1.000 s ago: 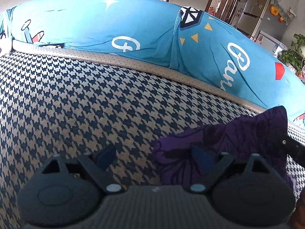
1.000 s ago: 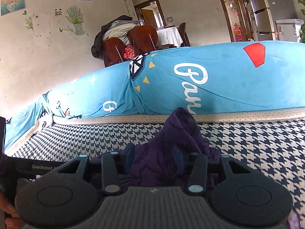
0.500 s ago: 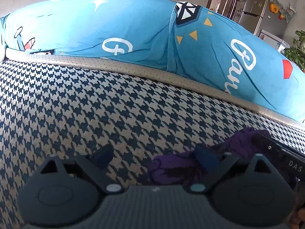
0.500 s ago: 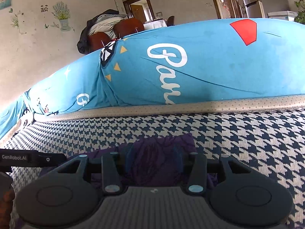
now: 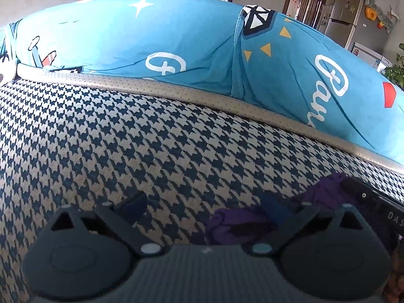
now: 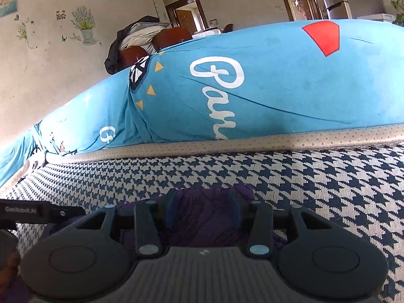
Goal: Fold clothes
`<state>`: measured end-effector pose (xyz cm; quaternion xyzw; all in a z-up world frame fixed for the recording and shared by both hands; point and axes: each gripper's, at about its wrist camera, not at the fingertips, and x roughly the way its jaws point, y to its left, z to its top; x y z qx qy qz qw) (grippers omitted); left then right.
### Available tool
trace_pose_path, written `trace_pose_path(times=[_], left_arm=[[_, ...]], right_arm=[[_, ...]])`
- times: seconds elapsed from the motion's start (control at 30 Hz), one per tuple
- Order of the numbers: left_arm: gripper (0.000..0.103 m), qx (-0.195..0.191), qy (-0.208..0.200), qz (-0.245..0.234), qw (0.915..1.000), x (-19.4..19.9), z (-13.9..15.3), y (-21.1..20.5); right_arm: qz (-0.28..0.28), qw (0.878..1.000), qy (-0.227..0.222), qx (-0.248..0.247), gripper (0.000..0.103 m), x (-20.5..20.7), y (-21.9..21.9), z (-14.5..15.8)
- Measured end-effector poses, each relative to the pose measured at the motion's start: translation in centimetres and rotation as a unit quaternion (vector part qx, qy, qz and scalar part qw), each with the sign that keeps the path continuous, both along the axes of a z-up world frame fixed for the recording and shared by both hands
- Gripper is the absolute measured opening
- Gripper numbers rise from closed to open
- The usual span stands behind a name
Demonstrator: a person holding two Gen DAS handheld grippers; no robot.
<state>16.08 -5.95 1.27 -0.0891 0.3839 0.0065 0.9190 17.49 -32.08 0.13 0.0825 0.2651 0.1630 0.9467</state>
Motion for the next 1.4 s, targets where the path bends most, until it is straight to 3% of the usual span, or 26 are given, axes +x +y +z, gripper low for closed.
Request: trace_pose_path(times=[0.17, 0.33, 0.73, 1.0, 1.4], left_arm=[[0.103, 0.0, -0.012, -0.024, 0.9996, -1.7, 1.4, -0.3], [0.103, -0.001, -0.014, -0.045, 0.9989, -2.9, 2.1, -1.0], [0.103, 0.017, -0.016, -0.111, 0.9935, -8.7, 2.5, -3.3], [0.103, -0.009, -0.006, -0.15, 0.9886, -13.2, 2.5, -4.1], [0.103, 0.026, 0.008, -0.205, 0.9785, -16.0, 1.4, -6.1]], right_arm=[[-0.008, 1.0, -0.001, -0.024, 0.046, -0.7, 0.7, 1.3], [-0.021, 1.0, 0.014, -0.006, 0.047, -1.9, 0.4, 2.7], [-0.015, 1.0, 0.012, -0.017, 0.055, -8.1, -0.9, 5.7], [-0.021, 0.999, 0.029, -0.009, 0.055, -8.9, -2.4, 4.9], [-0.013, 0.998, 0.043, -0.04, 0.055, -7.6, -1.1, 3.0]])
